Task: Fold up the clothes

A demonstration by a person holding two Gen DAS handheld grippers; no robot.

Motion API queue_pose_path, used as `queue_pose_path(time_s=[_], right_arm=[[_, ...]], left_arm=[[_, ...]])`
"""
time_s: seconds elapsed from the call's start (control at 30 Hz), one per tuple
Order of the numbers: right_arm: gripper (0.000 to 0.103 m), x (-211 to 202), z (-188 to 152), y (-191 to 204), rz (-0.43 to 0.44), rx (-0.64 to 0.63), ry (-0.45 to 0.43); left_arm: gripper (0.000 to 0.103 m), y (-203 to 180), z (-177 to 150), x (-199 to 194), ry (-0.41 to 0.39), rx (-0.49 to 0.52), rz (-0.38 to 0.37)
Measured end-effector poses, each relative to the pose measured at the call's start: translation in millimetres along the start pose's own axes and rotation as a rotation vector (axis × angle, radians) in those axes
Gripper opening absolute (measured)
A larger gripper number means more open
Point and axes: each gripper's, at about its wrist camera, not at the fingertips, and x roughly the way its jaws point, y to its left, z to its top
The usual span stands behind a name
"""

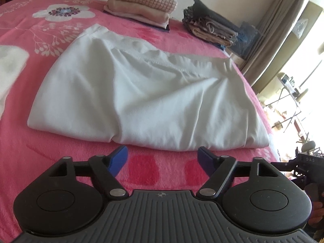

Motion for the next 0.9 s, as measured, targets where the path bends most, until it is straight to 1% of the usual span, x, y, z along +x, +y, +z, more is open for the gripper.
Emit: queue_pose_path(time_s=[0.03,0.07,0.13,0.23,0.5,0.9], right_arm=[[0.087,1,0,1,0.001,-0.005,-0.002],[0.088,1,-1,2,0.003,-0.012,-0.004],[0.093,2,-2,5,0.004,-0.022,-0.006],[0.097,3,-3,9,0.003,-0.039,-0.005],[0.102,6,-5,15,-0.008,-0.075,-0.005],[0.103,8,-5,17,-0.016,-0.088,-0.003]], left_arm=[[0.09,-1,0,-2,-0.013,0.003,-0.002],[0.094,-2,0,-4,-0.027,0.009,-0.003],[0.099,-4,0,-8,-0.055,0.019,-0.006],[0.103,-8,0,-12,-0.087,0.025,-0.008],[0.103,-12,0,-12,-0.093,0.018,0.011],[0.103,-10,-1,-10,-0.081,0.016,0.017]])
